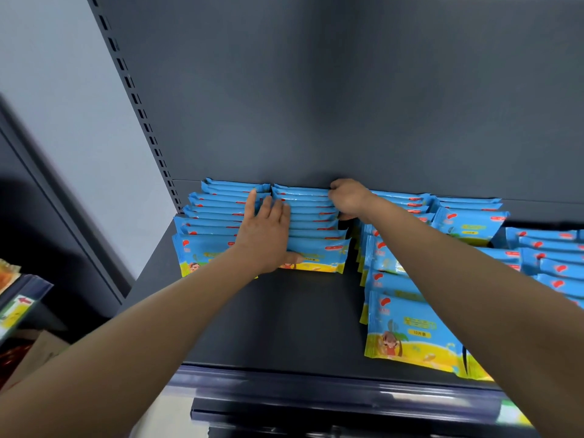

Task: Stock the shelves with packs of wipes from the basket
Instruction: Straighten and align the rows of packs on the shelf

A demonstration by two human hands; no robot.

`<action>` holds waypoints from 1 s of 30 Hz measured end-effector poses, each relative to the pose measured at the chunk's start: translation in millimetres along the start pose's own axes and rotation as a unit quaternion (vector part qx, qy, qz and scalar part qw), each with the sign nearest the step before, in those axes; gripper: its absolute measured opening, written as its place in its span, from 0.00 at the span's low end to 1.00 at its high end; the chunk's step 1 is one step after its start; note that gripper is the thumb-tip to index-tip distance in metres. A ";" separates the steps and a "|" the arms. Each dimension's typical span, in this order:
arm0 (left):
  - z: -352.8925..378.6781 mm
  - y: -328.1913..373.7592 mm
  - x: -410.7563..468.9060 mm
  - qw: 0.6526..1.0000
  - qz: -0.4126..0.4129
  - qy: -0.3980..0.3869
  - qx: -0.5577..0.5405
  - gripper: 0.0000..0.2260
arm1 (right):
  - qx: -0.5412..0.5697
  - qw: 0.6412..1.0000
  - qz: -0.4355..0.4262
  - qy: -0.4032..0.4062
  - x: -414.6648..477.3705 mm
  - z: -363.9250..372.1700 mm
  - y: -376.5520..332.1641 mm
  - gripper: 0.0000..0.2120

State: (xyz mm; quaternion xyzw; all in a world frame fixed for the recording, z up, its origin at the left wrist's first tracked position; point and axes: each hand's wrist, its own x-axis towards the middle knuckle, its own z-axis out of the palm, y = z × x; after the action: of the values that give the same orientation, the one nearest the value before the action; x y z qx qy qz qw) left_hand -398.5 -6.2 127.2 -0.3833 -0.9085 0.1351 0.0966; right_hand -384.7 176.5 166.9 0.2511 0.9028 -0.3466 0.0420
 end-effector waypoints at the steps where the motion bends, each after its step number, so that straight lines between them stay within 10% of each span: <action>1: 0.6 -2.1 -0.8 1.000 0.000 0.003 -0.003 0.46 | 0.037 0.999 0.002 -0.004 -0.2 0.5 0.1 0.15; 14: 7.3 -8.3 0.9 0.995 -0.022 -0.036 -0.090 0.42 | 0.146 0.989 0.021 0.015 -14.9 1.7 2.4 0.17; 25: 9.6 -28.8 -6.0 0.987 0.024 -0.034 -0.153 0.47 | 0.001 0.999 -0.012 -0.045 -33.2 -4.4 -3.6 0.43; 30: 11.6 -57.4 -13.9 0.978 0.060 -0.045 -0.194 0.51 | -0.289 0.947 -0.045 -0.131 -44.4 1.0 -17.9 0.56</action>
State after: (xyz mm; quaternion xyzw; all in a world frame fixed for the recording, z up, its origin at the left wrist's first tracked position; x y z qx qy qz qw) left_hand -430.8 -56.7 133.6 -0.4420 -0.8963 -0.0210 -0.0293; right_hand -354.8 145.7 188.0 0.1400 0.9612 -0.1024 0.2147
